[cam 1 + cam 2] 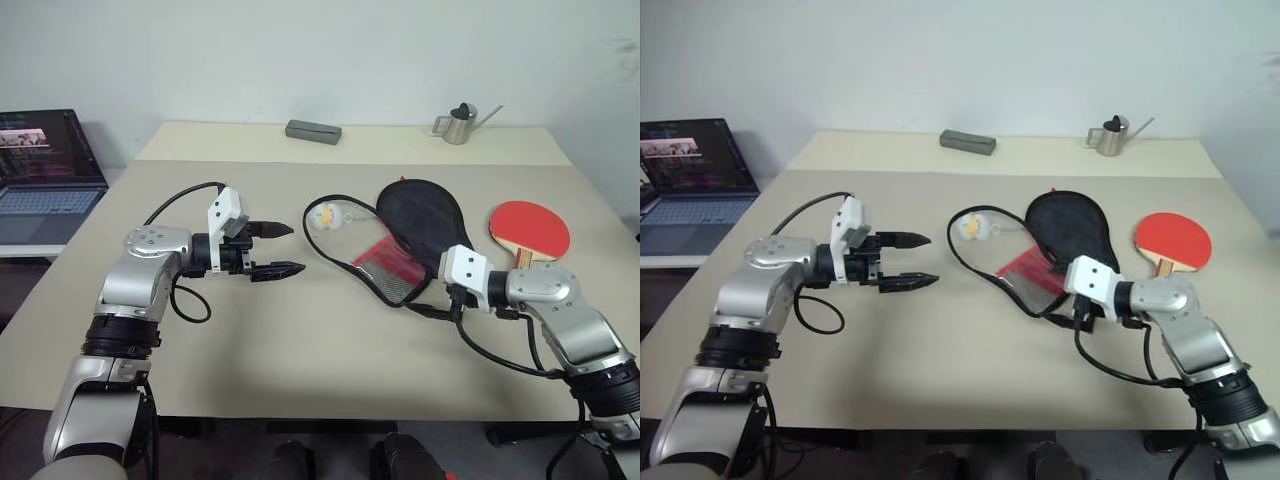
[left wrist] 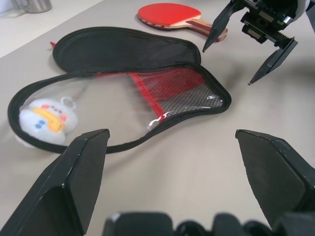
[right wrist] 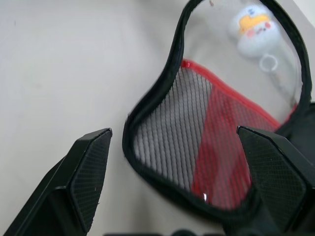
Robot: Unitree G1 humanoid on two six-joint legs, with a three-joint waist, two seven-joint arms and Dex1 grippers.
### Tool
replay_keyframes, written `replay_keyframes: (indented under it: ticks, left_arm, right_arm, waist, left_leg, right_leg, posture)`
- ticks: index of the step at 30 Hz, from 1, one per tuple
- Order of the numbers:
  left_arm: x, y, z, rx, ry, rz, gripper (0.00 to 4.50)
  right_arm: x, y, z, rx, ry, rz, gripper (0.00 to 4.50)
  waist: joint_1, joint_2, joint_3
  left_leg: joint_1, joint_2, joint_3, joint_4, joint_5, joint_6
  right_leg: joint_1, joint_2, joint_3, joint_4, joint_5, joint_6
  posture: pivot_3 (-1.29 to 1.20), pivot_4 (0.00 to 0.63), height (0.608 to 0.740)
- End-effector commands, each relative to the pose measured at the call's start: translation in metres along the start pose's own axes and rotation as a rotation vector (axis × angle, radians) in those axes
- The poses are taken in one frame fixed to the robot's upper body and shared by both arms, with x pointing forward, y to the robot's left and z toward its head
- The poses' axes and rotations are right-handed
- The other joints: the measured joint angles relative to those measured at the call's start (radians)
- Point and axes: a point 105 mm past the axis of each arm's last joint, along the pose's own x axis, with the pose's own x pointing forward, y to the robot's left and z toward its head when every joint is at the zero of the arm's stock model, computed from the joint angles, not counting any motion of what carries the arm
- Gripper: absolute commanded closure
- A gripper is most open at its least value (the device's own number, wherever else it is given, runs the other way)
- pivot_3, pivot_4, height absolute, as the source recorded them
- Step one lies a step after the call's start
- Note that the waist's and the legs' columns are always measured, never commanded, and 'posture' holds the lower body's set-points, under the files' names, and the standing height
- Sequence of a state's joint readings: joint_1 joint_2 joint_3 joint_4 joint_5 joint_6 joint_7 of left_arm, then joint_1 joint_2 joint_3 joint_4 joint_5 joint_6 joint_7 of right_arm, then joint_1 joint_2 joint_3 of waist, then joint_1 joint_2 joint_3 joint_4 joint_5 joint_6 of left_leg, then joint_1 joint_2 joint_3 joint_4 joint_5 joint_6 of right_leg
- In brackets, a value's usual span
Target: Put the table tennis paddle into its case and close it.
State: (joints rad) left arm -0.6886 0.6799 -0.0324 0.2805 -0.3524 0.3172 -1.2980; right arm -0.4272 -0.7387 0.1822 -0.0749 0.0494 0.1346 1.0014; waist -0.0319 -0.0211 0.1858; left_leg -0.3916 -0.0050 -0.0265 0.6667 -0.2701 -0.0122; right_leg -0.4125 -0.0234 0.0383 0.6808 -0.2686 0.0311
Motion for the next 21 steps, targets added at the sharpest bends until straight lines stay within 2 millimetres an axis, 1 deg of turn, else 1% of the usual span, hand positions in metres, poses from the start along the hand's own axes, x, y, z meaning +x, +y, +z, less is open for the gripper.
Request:
replay_keyframes:
  ticks: [1,7,11,17,19,21]
  left_arm:
    - [-0.002,0.003,0.015,0.056,-0.029,0.006,0.00]
    - [-0.002,0.003,0.015,0.057,-0.028,0.001,0.00]
    - [-0.003,0.002,0.014,0.057,-0.022,-0.002,0.00]
    - [-0.004,0.002,0.014,0.058,-0.017,0.000,0.00]
    - [-0.004,0.002,0.014,0.058,-0.017,0.001,0.00]
    - [-0.004,0.002,0.014,0.058,-0.017,0.002,0.00]
  right_arm:
    - [-0.001,-0.009,-0.005,-0.136,0.038,-0.034,0.06]
    - [0.008,-0.018,-0.008,-0.193,0.059,-0.072,0.06]
    - [0.018,-0.023,-0.006,-0.210,0.060,-0.090,0.06]
    - [0.033,-0.021,0.010,-0.238,0.016,-0.066,0.06]
    - [0.033,-0.020,0.010,-0.239,0.016,-0.060,0.06]
    - [0.027,-0.023,0.009,-0.229,0.011,-0.070,0.06]
  waist:
    - [-0.002,0.000,0.000]
    - [-0.001,0.000,0.000]
    - [-0.001,0.000,0.000]
    - [-0.001,0.000,0.000]
    - [-0.001,0.000,0.000]
    - [0.000,0.000,0.000]
  left_leg:
    - [0.000,0.000,0.001,0.000,0.000,0.000]
    - [0.001,0.000,0.001,0.000,0.000,0.000]
    - [0.001,0.000,0.001,0.000,0.000,0.000]
    - [0.000,0.000,0.001,0.000,0.000,0.000]
    - [0.000,0.000,0.000,0.000,0.000,0.000]
    - [0.000,0.000,0.000,0.000,0.000,0.000]
  right_leg:
    - [0.000,0.000,0.000,0.000,0.000,0.000]
    - [0.000,0.000,0.000,0.000,0.000,0.000]
    - [0.000,0.000,0.000,0.000,0.000,0.000]
    - [0.000,0.000,0.000,0.000,0.000,0.000]
    - [0.000,0.000,0.000,0.000,0.000,0.000]
    - [0.000,0.000,0.000,0.000,0.000,0.000]
  posture:
    - [0.00,0.150,0.740]
    - [0.00,0.150,0.740]
    - [0.00,0.150,0.740]
    - [0.00,0.150,0.740]
    - [0.00,0.150,0.740]
    - [0.00,0.150,0.740]
